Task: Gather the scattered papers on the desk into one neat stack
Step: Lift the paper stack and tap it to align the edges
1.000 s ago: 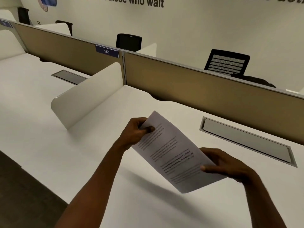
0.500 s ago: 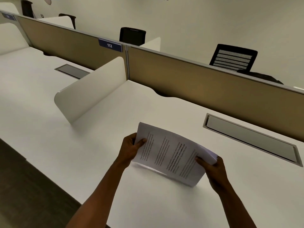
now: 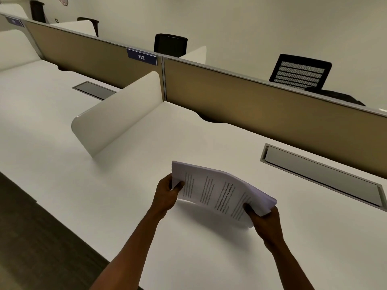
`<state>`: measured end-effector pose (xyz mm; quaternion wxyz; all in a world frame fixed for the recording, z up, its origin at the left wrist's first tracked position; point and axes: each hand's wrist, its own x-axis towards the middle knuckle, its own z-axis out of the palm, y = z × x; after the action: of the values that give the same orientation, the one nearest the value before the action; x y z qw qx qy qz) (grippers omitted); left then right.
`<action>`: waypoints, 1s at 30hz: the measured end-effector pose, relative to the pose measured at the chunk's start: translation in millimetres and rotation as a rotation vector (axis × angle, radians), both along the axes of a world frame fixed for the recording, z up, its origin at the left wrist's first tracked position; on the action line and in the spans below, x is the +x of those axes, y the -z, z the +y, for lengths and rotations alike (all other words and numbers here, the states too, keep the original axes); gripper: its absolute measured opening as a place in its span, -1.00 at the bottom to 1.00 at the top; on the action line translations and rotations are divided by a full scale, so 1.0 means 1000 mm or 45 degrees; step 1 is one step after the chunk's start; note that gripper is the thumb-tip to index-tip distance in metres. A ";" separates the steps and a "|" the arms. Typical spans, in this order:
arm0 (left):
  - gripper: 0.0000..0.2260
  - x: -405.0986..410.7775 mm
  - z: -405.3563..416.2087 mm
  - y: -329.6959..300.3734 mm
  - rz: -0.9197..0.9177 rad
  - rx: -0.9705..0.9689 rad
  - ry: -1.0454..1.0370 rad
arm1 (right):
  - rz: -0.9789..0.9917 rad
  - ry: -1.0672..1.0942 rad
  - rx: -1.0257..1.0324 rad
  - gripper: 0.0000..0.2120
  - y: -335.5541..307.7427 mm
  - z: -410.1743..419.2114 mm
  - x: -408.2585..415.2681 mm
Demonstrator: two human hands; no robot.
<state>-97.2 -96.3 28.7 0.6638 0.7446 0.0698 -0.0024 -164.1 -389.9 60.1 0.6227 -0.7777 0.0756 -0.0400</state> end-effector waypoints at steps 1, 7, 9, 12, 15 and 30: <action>-0.78 -0.001 0.000 0.003 0.025 0.015 0.015 | 0.030 0.009 -0.007 -0.66 0.004 0.003 -0.001; -0.75 -0.004 -0.001 0.002 -0.010 0.031 -0.042 | 0.073 0.064 0.043 -0.65 0.012 -0.001 0.006; -0.76 -0.006 -0.001 0.005 0.045 0.036 -0.039 | 0.113 0.028 0.029 -0.66 0.017 0.000 0.007; -0.76 -0.007 -0.001 0.008 0.102 0.093 0.009 | 0.119 0.009 -0.046 -0.56 0.014 -0.003 0.008; -0.54 -0.004 -0.001 -0.008 -0.040 0.257 -0.147 | 0.087 -0.043 -0.159 -0.73 -0.004 -0.012 0.021; -0.72 0.039 -0.028 -0.132 -0.248 0.663 0.688 | -0.213 -0.686 -0.786 -0.73 -0.153 -0.007 0.062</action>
<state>-58.0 -124.2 160.4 0.4317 0.8764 -0.1941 -0.0887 -102.0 -396.4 213.0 0.3525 -0.9140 -0.1968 0.0406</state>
